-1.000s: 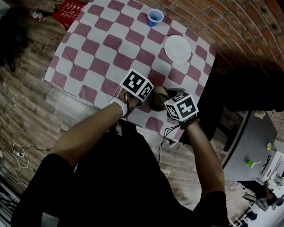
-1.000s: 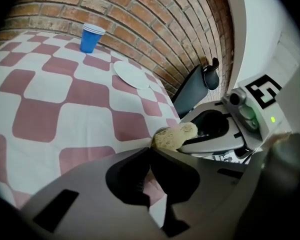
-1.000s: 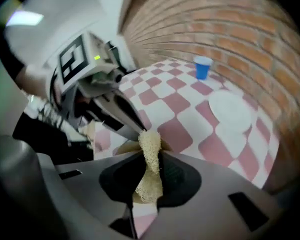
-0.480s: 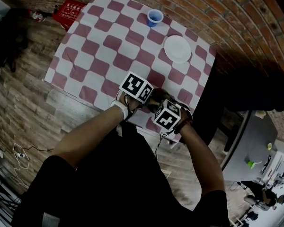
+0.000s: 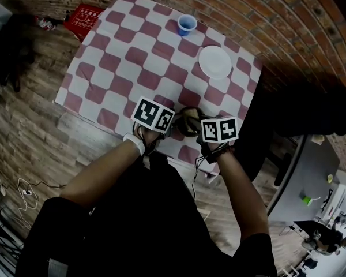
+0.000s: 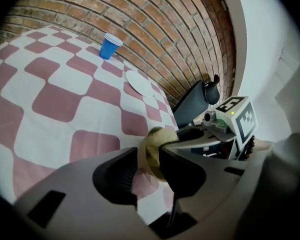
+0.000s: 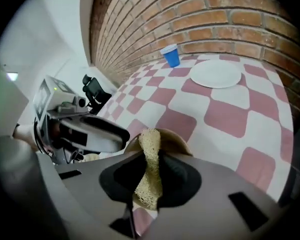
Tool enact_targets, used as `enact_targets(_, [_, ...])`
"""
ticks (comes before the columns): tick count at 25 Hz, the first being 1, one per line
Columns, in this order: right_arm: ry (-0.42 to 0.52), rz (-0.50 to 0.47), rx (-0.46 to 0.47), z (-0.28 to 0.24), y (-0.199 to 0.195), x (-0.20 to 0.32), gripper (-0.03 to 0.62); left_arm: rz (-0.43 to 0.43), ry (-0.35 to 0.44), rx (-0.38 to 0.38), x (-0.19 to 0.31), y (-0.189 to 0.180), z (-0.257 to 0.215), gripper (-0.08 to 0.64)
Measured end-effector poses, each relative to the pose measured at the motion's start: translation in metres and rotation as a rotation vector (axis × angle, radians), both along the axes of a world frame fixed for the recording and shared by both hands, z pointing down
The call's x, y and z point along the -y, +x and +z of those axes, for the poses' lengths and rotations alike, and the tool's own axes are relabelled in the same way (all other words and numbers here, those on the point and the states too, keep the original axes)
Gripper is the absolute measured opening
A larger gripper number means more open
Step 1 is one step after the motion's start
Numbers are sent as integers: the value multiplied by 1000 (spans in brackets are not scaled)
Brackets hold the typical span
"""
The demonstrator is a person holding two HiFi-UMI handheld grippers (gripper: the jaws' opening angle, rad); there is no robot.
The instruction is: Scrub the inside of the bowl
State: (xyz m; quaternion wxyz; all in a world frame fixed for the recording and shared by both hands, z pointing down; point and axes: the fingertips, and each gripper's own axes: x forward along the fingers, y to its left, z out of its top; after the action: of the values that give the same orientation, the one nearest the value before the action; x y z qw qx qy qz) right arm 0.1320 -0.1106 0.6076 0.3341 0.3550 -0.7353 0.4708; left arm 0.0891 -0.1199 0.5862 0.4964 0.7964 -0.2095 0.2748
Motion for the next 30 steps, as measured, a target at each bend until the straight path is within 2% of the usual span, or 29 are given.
enact_targets(2, [30, -40, -28, -4, 0, 1, 87, 36, -36, -6, -16, 6, 3, 132])
enact_targets(3, [58, -90, -55, -8, -1, 1, 87, 54, -57, 1, -24, 8, 7, 133])
enact_targets(5, [152, -260, -143, -18, -5, 2, 87, 84, -86, 34, -35, 10, 16, 132])
enact_targets(7, [300, -536, -311, -29, -9, 3, 87, 99, -93, 55, -38, 10, 21, 117])
enact_targets(10, [499, -1036, -605, -27, -10, -5, 87, 81, -106, 37, -34, 10, 22, 88])
enact_targets(11, [524, -1165, -673, -21, -9, -12, 87, 70, -113, 27, -31, 11, 22, 83])
enact_targets(12, [523, -1253, -720, -15, -8, -19, 87, 60, -119, 19, -29, 11, 22, 77])
enact_targets(13, [502, -1294, -746, -8, -7, -27, 87, 51, -120, 14, -26, 10, 22, 73])
enact_targets(14, [464, -1287, -748, -1, -7, -35, 87, 44, -118, 11, -23, 10, 21, 66])
enact_targets(15, [411, -1231, -720, 5, -8, -41, 87, 38, -112, 9, -20, 10, 20, 59])
enact_targets(16, [343, -1127, -658, 10, -11, -47, 87, 34, -106, 9, -17, 10, 19, 49])
enact_targets(20, [61, -542, -288, 15, -24, -43, 87, 35, -84, 21, -10, 10, 19, 37])
enact_targets(23, [-17, -252, -153, 8, -12, -23, 87, 22, -73, 10, -7, 9, 17, 38])
enact_targets(26, [-25, -104, -80, 3, 0, -12, 87, 9, -61, 5, -10, 4, 15, 38])
enact_targets(27, [-18, -80, -69, 1, 3, -9, 87, 10, -61, 6, -13, 3, 15, 45])
enact_targets(29, [1, -54, -54, -3, 6, -6, 87, 26, -74, 12, -19, 4, 18, 119])
enact_targets(30, [12, -54, -50, -6, 6, -5, 87, 39, -85, 18, -23, 4, 21, 124])
